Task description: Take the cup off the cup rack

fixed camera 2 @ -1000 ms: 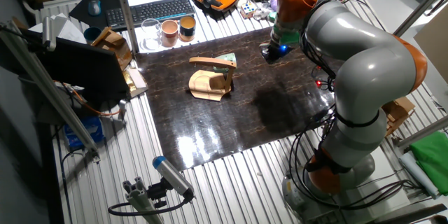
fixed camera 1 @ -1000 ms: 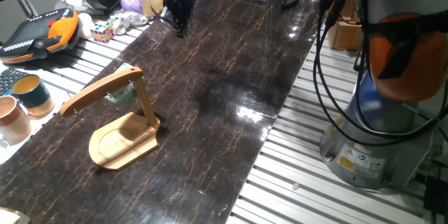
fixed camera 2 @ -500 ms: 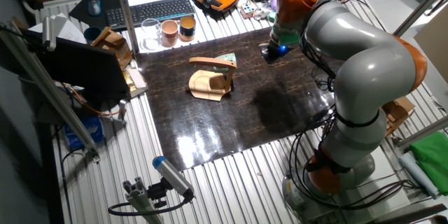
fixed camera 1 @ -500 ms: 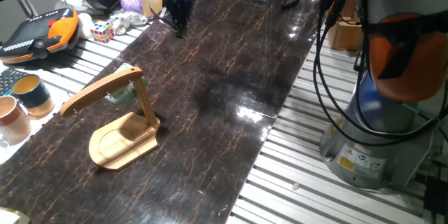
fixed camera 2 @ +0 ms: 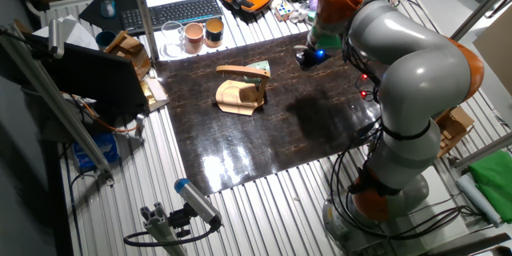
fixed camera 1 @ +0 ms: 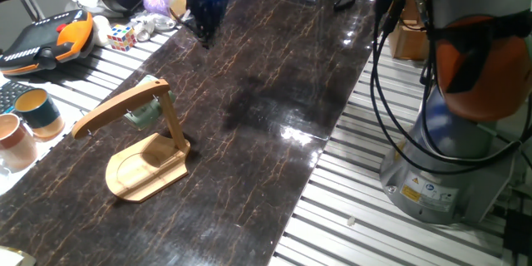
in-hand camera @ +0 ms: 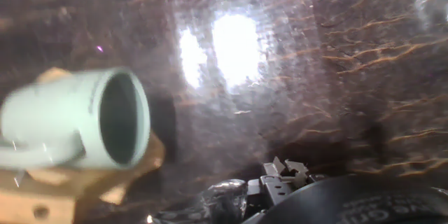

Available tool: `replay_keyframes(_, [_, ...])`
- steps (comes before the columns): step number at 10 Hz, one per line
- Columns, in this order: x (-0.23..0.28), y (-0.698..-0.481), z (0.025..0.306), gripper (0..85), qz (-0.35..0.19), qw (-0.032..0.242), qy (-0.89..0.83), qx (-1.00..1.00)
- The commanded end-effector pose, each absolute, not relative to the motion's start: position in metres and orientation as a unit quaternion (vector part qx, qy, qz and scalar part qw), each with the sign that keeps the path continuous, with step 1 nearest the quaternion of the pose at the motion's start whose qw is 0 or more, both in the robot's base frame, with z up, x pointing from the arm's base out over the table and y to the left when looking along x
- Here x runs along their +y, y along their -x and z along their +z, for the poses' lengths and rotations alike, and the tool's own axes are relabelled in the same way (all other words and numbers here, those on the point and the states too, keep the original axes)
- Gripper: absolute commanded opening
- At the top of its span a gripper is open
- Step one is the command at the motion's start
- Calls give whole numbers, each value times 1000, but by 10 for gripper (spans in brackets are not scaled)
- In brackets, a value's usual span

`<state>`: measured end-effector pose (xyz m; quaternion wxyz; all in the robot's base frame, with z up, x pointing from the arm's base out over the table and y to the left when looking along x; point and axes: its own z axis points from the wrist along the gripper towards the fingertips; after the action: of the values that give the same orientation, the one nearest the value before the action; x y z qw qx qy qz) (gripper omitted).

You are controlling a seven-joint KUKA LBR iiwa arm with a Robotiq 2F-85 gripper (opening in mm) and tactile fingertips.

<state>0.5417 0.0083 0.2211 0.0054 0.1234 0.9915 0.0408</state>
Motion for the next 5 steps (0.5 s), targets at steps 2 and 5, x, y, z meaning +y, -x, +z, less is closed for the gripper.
replay_keyframes(2, [10,-547,217,7,45,4,-151,987])
replay_keyframes(5, [14,-556,212,7,69,-11,-215,974])
